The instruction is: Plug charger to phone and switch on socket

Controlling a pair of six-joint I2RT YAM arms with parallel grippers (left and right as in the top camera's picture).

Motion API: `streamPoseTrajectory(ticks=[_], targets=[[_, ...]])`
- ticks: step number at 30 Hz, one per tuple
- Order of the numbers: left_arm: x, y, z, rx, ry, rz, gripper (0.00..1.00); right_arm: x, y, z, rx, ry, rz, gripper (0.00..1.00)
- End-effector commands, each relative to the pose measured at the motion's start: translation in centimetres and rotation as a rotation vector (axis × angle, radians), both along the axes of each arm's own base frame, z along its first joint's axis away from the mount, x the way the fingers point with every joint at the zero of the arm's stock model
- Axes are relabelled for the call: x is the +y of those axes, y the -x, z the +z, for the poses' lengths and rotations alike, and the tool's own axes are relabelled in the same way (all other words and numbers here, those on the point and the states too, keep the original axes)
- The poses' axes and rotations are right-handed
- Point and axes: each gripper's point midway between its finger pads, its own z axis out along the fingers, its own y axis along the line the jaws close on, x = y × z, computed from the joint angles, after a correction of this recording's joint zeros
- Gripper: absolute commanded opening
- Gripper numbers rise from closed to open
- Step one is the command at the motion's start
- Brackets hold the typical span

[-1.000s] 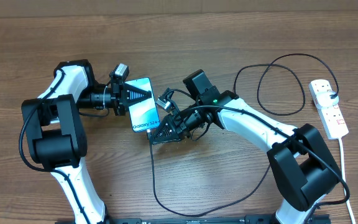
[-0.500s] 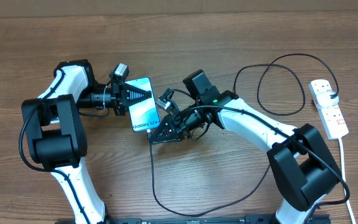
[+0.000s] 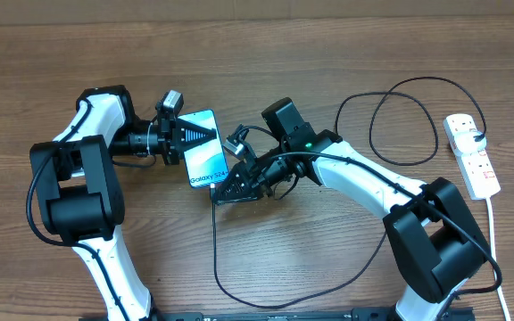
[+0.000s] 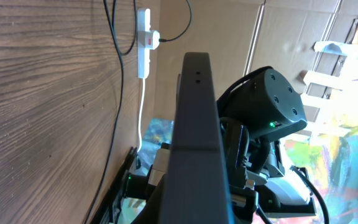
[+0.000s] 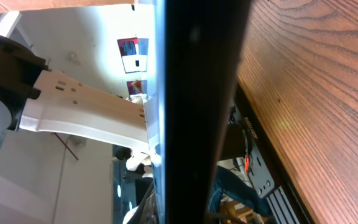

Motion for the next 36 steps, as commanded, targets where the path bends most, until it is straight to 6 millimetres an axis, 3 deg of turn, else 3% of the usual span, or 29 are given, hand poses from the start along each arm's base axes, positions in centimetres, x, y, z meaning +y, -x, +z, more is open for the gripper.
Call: streamPoseTrajectory(ticks=[1, 16, 23, 26, 30, 32, 33, 36], targets=[[-0.5, 0.4, 1.5, -0.029, 0.000, -0.011, 0.04, 0.4, -0.9, 0.3, -0.016, 0.015, -0.028, 0.04], [0.0, -0.4, 1.0, -0.104, -0.008, 0.004, 0.04, -0.1, -1.1, 0.0, -0.065, -0.004, -0.023, 0.04], [3.5, -3.6, -0.4, -0.144, -0.036, 0.109, 0.04, -1.6, -2.2, -1.0, -0.076, 0.038, -0.067, 0.04], [5.7, -5.0, -1.5, -0.101, -0.085, 0.163, 0.04, -2.4, -2.9, -2.8, -0.090, 0.136, -0.112, 0.04], [7.6, -5.1, -3.5, -0.039, -0.193, 0.182, 0.04, -6.4, -4.7, -8.1, -0.113, 0.487, -0.243, 0.04], [8.0, -4.6, -4.6, -0.012, -0.262, 0.165, 0.04, -10.7, -5.7, -10.7, -0.111, 0.732, -0.312, 0.04], [8.1, -4.4, -5.0, -0.005, -0.285, 0.158, 0.04, -11.3, -5.8, -10.9, -0.111, 0.764, -0.320, 0.04], [8.3, -4.2, -5.5, 0.000, -0.316, 0.148, 0.04, -16.4, -6.8, -11.9, -0.140, 1.021, -0.376, 0.04]])
